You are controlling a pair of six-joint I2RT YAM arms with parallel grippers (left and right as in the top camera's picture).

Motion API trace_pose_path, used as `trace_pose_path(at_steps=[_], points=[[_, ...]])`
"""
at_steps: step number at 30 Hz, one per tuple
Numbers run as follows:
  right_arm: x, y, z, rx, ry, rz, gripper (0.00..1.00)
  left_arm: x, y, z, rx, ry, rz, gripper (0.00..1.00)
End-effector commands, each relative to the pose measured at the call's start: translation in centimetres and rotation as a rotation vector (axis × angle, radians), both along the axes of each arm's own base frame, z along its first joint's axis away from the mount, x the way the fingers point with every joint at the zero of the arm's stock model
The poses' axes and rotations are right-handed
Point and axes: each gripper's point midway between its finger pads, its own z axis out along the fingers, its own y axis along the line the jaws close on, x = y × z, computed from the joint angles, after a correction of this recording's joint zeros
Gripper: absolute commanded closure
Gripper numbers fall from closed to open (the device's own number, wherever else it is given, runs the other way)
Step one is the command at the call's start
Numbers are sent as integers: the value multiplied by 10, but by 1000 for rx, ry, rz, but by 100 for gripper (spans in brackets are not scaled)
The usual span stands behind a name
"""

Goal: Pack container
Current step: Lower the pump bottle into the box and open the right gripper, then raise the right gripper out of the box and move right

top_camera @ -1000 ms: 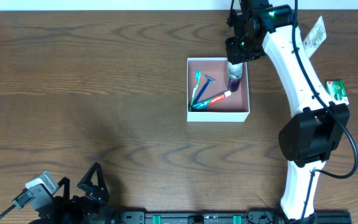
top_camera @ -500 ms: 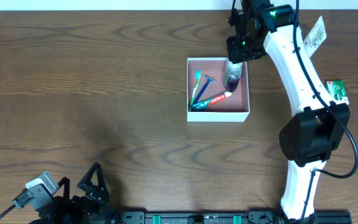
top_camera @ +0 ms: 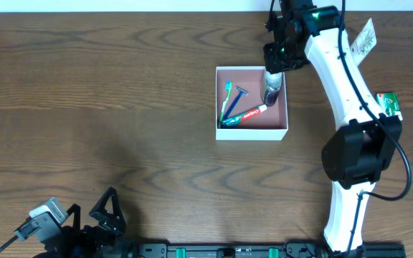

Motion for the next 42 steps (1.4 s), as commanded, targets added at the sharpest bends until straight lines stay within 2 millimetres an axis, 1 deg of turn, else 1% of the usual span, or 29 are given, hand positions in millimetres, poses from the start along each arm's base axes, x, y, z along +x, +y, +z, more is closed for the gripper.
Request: trace_pose_path(at_steps=[1,7,11,12,13,14,15,18,20,22,24,26,29,31,32,33,35,36,38,39,42], points=[[4,-2,-4,1,5,-23,63,0,1,0,-4,-4,6,2],[4,-4,-5,0,5,-26,57,0,1,0,-4,-4,6,2],[5,-6,-3,1,2,-30,46,0,1,0,-4,-4,6,2],[5,-7,-3,1,1,-33,42,0,1,0,-4,-4,6,2],[6,-8,-3,2,0,-35,36,0,1,0,-4,-4,6,2],[6,-9,-2,2,-1,-37,26,0,1,0,-4,-4,6,2],[6,-10,-2,2,-1,-39,20,0,1,0,-4,-4,6,2],[7,-13,3,3,-8,-45,10,0,1,0,-4,-4,6,2],[7,-15,11,7,-21,-49,5,0,1,0,-4,-4,6,2],[8,-15,27,14,-54,-50,2,0,1,0,-4,-4,6,2],[9,-16,48,24,-103,-50,1,0,1,0,-4,-4,6,2],[10,-17,76,37,-167,-51,1,0,1,0,-4,-4,6,2],[7,-24,125,59,-277,-62,1,0,1,0,-4,-4,6,2],[2,-32,154,69,-345,-77,1,0,1,0,-4,-4,6,2],[-1,-40,170,65,-384,-93,1,0,1,0,-4,-4,6,2],[-5,-49,180,51,-410,-112,1,0,1,0,-4,-4,6,2],[-11,-75,199,-10,-462,-174,1,0,1,0,-4,-4,6,2],[-13,-89,206,-44,-480,-207,1,0,1,0,-4,-4,6,2],[-17,-119,213,-111,-501,-281,1,0,1,0,-4,-4,6,2],[-18,-130,213,-128,-499,-307,1,0,1,0,-4,-4,6,2],[-20,-159,204,-150,-463,-352,1,0,1,0,-4,-4,6,2]])
